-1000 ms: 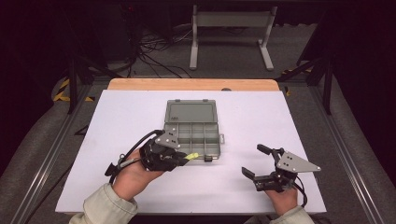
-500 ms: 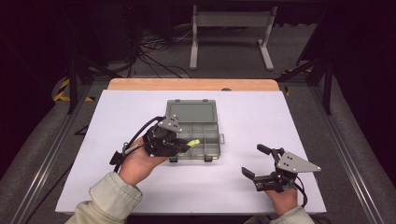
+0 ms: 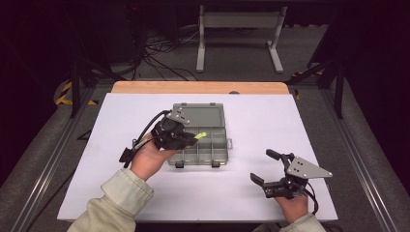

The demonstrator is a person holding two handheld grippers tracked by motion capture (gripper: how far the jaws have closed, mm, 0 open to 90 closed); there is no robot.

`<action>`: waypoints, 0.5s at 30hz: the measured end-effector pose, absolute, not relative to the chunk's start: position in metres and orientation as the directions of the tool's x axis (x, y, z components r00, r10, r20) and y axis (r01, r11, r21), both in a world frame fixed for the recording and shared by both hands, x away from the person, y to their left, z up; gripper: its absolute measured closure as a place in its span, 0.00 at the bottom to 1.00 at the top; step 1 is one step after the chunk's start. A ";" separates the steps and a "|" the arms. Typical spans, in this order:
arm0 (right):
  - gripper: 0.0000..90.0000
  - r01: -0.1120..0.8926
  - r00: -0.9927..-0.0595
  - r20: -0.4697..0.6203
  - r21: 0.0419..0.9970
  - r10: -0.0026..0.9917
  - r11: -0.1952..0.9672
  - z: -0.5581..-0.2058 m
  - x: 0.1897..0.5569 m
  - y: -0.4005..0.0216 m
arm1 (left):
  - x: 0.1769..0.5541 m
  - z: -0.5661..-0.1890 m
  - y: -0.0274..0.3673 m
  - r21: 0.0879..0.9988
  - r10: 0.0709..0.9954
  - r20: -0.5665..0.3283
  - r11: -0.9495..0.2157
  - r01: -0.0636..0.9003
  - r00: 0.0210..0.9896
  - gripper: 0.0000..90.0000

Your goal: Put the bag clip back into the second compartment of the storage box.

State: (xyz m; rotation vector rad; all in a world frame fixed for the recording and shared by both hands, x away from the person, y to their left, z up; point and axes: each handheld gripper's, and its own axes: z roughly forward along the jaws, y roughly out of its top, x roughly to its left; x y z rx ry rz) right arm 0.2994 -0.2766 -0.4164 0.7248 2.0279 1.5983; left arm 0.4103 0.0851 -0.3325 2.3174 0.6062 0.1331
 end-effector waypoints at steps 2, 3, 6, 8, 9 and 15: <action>0.06 0.123 -0.758 -0.030 0.974 0.652 0.188 -0.416 0.299 -0.277 | 0.415 -0.334 0.084 0.682 0.470 -0.084 -0.616 0.395 0.878 0.86; 0.06 0.122 -0.758 -0.031 0.975 0.651 0.188 -0.416 0.299 -0.277 | 0.419 -0.334 0.083 0.683 0.479 -0.087 -0.610 0.403 0.873 0.86; 0.06 0.123 -0.757 -0.029 0.975 0.653 0.186 -0.416 0.299 -0.277 | 0.426 -0.335 0.081 0.686 0.488 -0.096 -0.599 0.413 0.867 0.86; 0.06 0.122 -0.758 -0.031 0.975 0.652 0.188 -0.416 0.299 -0.277 | 0.429 -0.335 0.080 0.686 0.497 -0.094 -0.596 0.418 0.863 0.86; 0.06 0.119 -0.758 -0.032 0.975 0.651 0.187 -0.416 0.299 -0.278 | 0.431 -0.336 0.080 0.685 0.502 -0.091 -0.595 0.420 0.860 0.86; 0.06 0.120 -0.757 -0.031 0.975 0.653 0.185 -0.416 0.298 -0.278 | 0.440 -0.341 0.079 0.688 0.532 -0.092 -0.577 0.440 0.842 0.86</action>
